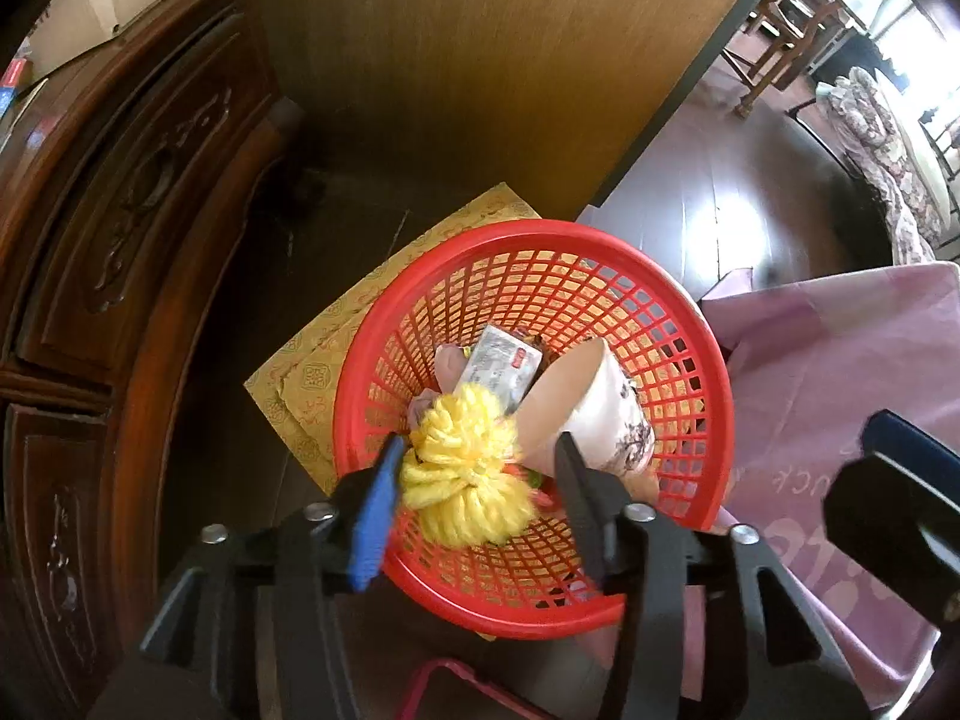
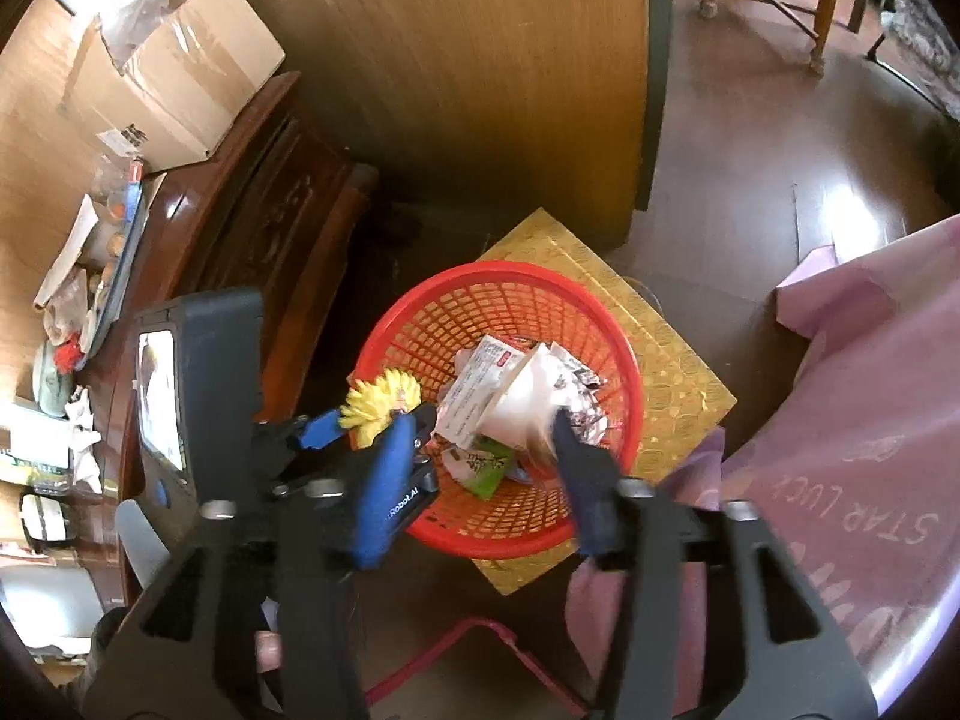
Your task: Collect trash
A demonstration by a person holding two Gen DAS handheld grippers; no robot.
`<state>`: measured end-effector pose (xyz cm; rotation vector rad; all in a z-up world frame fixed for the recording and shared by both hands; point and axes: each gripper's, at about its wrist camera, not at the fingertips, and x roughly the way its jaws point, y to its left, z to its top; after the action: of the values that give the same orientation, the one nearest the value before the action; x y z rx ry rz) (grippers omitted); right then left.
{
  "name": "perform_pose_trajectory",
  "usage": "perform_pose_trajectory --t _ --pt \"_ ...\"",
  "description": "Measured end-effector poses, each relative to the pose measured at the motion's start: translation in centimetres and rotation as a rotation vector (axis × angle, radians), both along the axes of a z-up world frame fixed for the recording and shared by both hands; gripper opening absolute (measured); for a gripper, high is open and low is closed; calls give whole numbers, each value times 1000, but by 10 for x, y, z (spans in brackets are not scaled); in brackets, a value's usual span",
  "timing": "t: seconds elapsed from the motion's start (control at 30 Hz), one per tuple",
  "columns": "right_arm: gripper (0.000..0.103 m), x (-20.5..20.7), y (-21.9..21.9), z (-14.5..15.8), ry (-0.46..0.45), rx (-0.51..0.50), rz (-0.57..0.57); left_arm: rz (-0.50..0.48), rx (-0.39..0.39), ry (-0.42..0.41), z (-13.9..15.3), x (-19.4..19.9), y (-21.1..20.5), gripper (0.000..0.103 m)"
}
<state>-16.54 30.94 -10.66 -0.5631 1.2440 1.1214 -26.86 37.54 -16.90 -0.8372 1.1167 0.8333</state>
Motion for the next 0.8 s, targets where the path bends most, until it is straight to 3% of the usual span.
perform_pose_trajectory --t 0.07,0.53,0.63,0.8 --pt "57 -2 -1 4 -16 12 7 -1 5 3 1 0 -2 62" --pt "57 2 -24 21 -84 18 -47 10 58 46 24 -8 -20 68" --pt "58 2 -29 25 -90 21 -59 7 81 63 34 -9 -24 73" --pt "69 1 -39 29 -107 10 -88 13 109 69 52 -13 -27 81"
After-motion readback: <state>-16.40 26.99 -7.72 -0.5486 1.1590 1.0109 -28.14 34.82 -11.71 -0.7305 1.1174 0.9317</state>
